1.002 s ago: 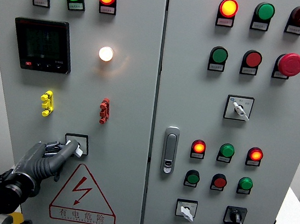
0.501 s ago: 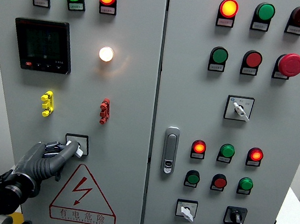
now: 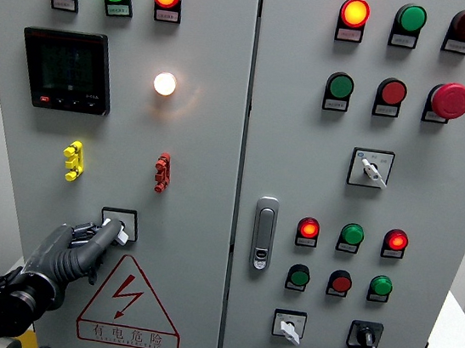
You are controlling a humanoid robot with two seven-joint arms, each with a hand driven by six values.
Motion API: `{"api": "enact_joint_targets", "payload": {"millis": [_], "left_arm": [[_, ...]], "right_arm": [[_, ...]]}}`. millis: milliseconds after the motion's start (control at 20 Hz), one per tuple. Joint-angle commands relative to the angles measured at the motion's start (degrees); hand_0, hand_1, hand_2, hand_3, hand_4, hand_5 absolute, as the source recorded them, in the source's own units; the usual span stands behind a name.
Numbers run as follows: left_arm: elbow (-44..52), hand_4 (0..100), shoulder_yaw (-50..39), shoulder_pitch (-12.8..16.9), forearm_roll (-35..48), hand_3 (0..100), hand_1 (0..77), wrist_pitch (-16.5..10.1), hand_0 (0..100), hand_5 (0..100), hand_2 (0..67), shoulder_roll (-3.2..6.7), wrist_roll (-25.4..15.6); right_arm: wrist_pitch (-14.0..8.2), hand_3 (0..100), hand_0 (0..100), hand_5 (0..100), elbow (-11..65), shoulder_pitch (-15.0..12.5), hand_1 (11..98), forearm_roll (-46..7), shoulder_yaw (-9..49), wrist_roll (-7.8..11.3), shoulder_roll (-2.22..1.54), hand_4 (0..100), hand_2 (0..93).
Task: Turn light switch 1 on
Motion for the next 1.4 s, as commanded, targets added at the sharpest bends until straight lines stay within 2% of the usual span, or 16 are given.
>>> {"api": "enact_joint_targets", "payload": {"millis": [0, 50, 200, 251, 301, 351, 752, 852, 902, 1103, 1203, 1303, 1353], "left_arm": [[0.0, 100, 0.2, 0.0, -0.1, 94, 45.5, 0.0, 36, 92, 50.6, -0.09, 0.0], [0.0, 100, 0.2, 0.0, -0.1, 94, 47.1, 0.0, 18, 92, 50.5, 0.0, 0.0], [0.0, 100, 0.2, 0.0, -0.1, 94, 48.5, -0.1, 0, 92, 50.4, 0.0, 0.0], [0.0, 100, 0.2, 0.0, -0.1, 94, 48.6, -0.1, 0, 92, 50.4, 0.0, 0.0], [0.0, 100, 0.2, 0.0, -0.1, 94, 48.7, -0.1, 0, 92, 50.4, 0.0, 0.0], [0.0, 100, 0.3, 0.0, -0.1, 94, 48.7, -0.1, 0, 92, 50.3, 0.0, 0.0], [-0.9, 100, 0.3, 0.7, -0.1, 94, 48.3, -0.2, 0, 92, 50.1, -0.17, -0.2], [-2.4, 100, 0.3, 2.3, -0.1, 94, 48.0, -0.3, 0, 92, 50.0, -0.44, -0.4], [-3.0, 100, 0.4, 3.5, -0.3, 93, 48.0, -0.3, 0, 92, 49.9, -0.44, -0.4], [-3.8, 100, 0.4, 4.6, -1.0, 93, 48.1, -0.3, 0, 92, 49.6, -0.44, -1.3], [-5.7, 100, 0.5, 6.7, -1.1, 94, 48.0, -0.4, 0, 92, 49.4, -0.26, -2.1], [-6.4, 100, 0.6, 8.7, -1.2, 94, 46.8, -0.4, 0, 92, 49.0, -0.26, -2.6], [-6.4, 100, 0.6, 9.8, -1.4, 94, 45.6, -0.4, 0, 92, 48.6, -0.17, -4.4]], "right_arm": [[0.0, 20, 0, 11, 0.0, 0.0, 19.8, 0.0, -0.1, 0.0, -0.06, 19, 0.0], [0.0, 20, 0, 11, 0.0, 0.0, 19.7, 0.0, -0.1, 0.0, -0.06, 19, 0.0], [0.0, 20, 0, 11, 0.0, 0.0, 19.7, 0.0, -0.1, 0.0, 0.03, 19, 0.0], [-0.1, 20, 0, 11, 0.0, 0.0, 19.7, 0.0, 0.0, 0.0, -0.06, 19, 0.0], [0.0, 20, 0, 11, 0.0, 0.0, 19.8, 0.0, 0.0, 0.0, 0.03, 19, 0.0], [-0.1, 20, 0, 11, 0.0, 0.0, 19.8, 0.0, 0.0, 0.0, -0.06, 19, 0.0], [0.0, 20, 0, 10, 0.0, 0.0, 19.5, 0.0, 0.0, 0.0, -0.06, 19, 0.0], [0.0, 20, 0, 10, 0.0, 0.0, 19.7, 0.0, -0.1, 0.0, 0.03, 19, 0.0], [0.0, 20, 0, 10, 0.0, 0.0, 19.7, 0.0, 0.0, 0.0, -0.06, 19, 0.0], [0.0, 20, 0, 10, 0.0, 0.0, 19.2, 0.0, 0.0, 0.0, 0.03, 19, 0.0], [-0.1, 20, 0, 10, 0.0, 0.0, 19.8, 0.0, -0.1, 0.0, -0.06, 19, 0.0], [-0.1, 20, 0, 10, 0.0, 0.0, 19.8, 0.0, 0.0, 0.0, 0.03, 19, 0.0], [-0.1, 20, 0, 10, 0.0, 0.0, 19.8, 0.0, 0.0, 0.0, -0.06, 19, 0.0]]}}
